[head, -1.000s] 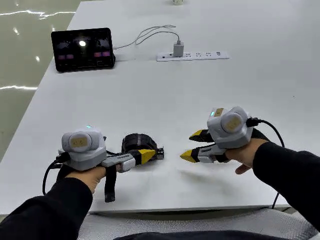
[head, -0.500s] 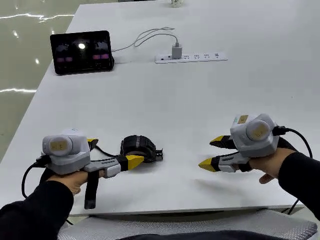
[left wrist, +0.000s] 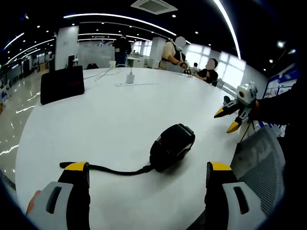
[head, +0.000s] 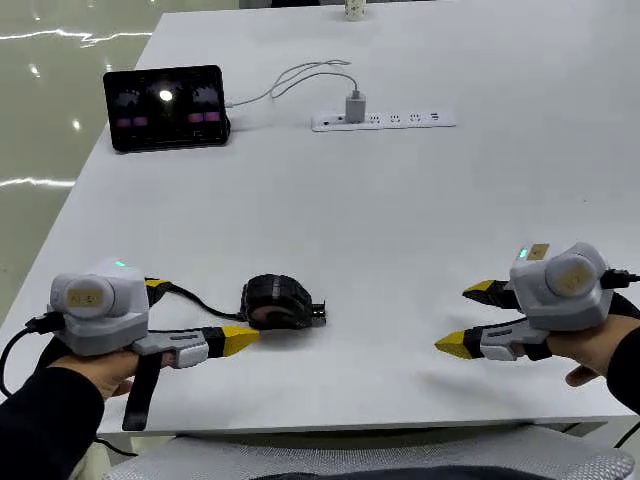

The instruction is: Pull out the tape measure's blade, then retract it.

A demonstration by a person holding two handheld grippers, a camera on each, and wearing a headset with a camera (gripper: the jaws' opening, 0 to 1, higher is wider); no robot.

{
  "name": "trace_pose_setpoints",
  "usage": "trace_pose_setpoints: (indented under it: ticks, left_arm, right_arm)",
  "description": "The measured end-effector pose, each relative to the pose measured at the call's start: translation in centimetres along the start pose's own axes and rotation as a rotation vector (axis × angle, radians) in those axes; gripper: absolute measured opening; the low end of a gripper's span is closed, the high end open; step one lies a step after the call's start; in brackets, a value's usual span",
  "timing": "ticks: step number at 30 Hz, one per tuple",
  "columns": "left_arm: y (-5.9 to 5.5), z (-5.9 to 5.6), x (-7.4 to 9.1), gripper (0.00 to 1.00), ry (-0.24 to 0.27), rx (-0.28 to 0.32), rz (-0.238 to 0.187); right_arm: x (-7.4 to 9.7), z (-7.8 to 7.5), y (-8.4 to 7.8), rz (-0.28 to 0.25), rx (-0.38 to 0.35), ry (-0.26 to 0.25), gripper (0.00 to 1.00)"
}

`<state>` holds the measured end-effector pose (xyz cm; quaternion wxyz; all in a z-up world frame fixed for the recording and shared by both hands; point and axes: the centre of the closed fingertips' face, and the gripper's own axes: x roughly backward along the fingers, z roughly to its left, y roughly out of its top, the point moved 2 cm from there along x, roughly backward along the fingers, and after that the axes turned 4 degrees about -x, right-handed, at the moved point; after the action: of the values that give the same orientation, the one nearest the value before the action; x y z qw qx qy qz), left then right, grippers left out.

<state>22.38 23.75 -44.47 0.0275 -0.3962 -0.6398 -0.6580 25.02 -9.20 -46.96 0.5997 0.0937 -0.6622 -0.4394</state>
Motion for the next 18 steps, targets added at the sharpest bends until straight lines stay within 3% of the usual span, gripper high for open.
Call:
trace_pose_setpoints:
  ticks: [3,5,9,18]
  left_arm:
    - [-0.1,0.2,0.5,0.99,-0.005,-0.004,0.005]
    - [-0.4,0.7,0.7,0.99,0.022,-0.044,0.017]
    - [-1.0,0.9,1.2,0.99,0.022,-0.069,0.036]
    - [-1.9,1.7,2.6,0.99,0.017,-0.065,0.069]
  right_arm:
    - [0.6,-0.4,-0.7,0.005,-0.008,-0.001,0.58]
    - [1.0,-0.7,-1.2,0.013,-0.018,-0.009,0.59]
    - [2.0,-1.4,-2.3,0.018,-0.034,-0.023,0.64]
    - [4.2,-3.0,-3.7,0.009,-0.04,-0.075,0.73]
